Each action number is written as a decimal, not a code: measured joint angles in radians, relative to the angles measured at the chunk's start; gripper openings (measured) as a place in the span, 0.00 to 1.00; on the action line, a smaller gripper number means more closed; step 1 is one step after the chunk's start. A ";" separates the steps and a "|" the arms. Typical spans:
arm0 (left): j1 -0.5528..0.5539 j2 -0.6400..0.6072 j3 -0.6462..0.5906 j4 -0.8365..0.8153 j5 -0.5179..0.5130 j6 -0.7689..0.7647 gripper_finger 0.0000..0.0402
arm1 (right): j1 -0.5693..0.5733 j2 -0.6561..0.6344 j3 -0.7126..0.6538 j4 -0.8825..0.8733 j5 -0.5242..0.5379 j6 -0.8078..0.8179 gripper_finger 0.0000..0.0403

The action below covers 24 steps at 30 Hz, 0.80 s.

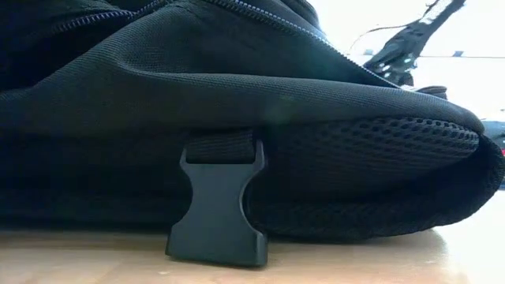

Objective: Unpack backpack
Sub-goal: Put the medkit into the backpack

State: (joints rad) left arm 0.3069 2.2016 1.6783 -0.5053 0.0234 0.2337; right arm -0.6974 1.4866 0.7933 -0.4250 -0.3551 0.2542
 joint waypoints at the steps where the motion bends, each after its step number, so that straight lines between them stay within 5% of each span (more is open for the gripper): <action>1: -0.003 0.002 0.000 0.001 0.009 -0.005 0.00 | -0.001 -0.031 -0.024 0.048 0.005 0.017 0.87; 7: -0.010 0.003 -0.001 -0.059 -0.009 -0.016 0.00 | -0.002 -0.148 -0.154 0.166 -0.146 0.090 0.87; 17: -0.018 -0.001 0.000 0.063 -0.008 -0.073 0.00 | 0.029 -0.188 -0.198 0.060 0.043 0.152 0.87; 24: -0.029 -0.006 0.002 0.032 -0.005 -0.127 0.00 | 0.059 -0.229 -0.192 -0.019 0.049 0.212 0.87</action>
State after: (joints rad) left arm 0.2779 2.1960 1.6802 -0.4736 0.0181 0.1064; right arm -0.6380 1.2579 0.6013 -0.4444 -0.3057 0.4666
